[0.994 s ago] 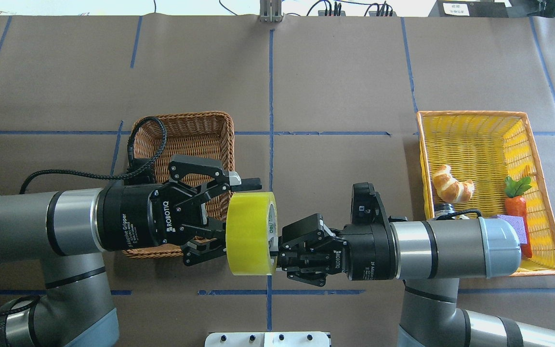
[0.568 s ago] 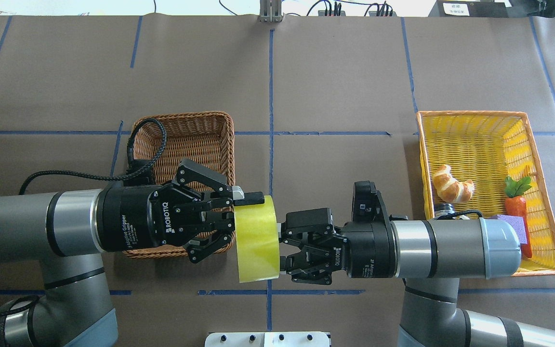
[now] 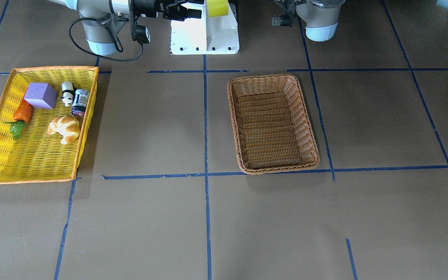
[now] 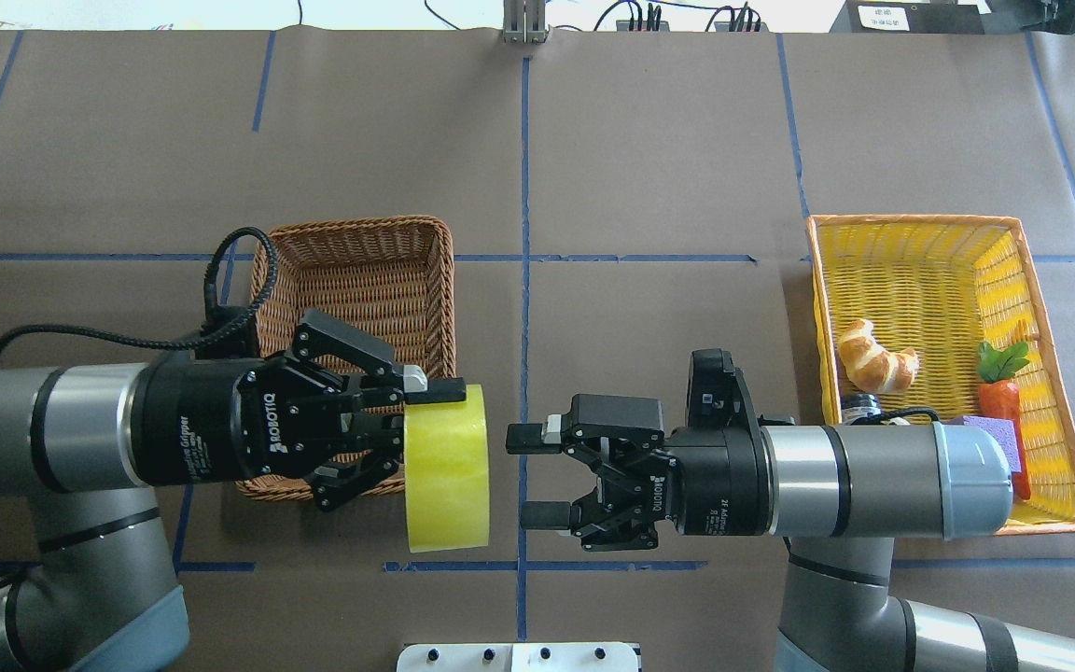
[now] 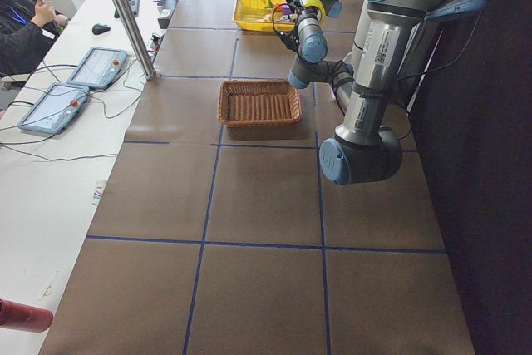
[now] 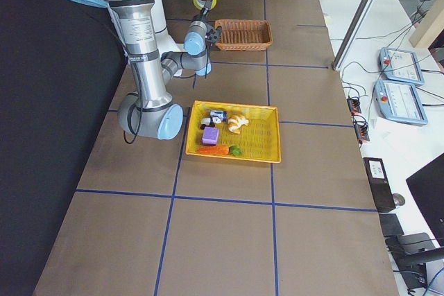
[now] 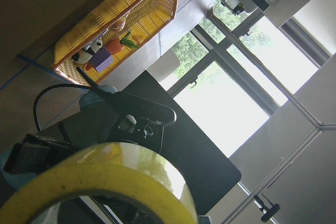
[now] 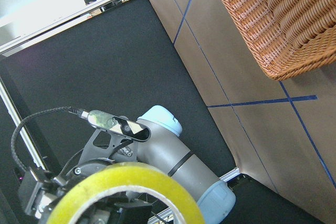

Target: Move tape to another basket

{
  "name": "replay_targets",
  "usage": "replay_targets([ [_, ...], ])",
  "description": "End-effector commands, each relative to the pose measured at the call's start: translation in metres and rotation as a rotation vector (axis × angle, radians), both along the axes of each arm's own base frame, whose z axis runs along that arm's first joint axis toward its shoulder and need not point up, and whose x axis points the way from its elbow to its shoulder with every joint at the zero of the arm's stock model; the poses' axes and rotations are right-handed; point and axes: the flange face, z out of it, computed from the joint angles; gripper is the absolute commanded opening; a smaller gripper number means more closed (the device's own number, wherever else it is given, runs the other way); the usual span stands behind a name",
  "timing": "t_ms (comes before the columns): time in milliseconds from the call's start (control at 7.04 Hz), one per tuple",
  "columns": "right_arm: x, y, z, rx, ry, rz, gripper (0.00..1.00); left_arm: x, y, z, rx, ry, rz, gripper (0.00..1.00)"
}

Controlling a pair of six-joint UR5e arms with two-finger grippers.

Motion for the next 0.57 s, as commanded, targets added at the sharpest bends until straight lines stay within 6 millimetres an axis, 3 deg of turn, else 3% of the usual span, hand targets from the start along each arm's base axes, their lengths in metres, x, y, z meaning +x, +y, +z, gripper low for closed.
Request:
replay_targets([
  [0,0.002,-0.004,0.002,0.032,0.015,0.037,1.0,-0.039,-0.036,0.023,0.046,-0.098,-0.033,0.0],
  [142,0.003,-0.011,0.012,0.099,0.07,0.103,1.0,-0.036,-0.049,0.032,0.025,-0.14,-0.045,0.0],
  [284,0.01,-0.035,0.015,0.122,0.156,0.165,1.0,-0.029,-0.06,0.036,-0.008,-0.22,-0.038,0.0],
  [426,0.018,-0.064,0.02,0.158,0.274,0.191,1.0,-0.018,-0.067,0.031,0.086,-0.352,-0.067,0.0],
])
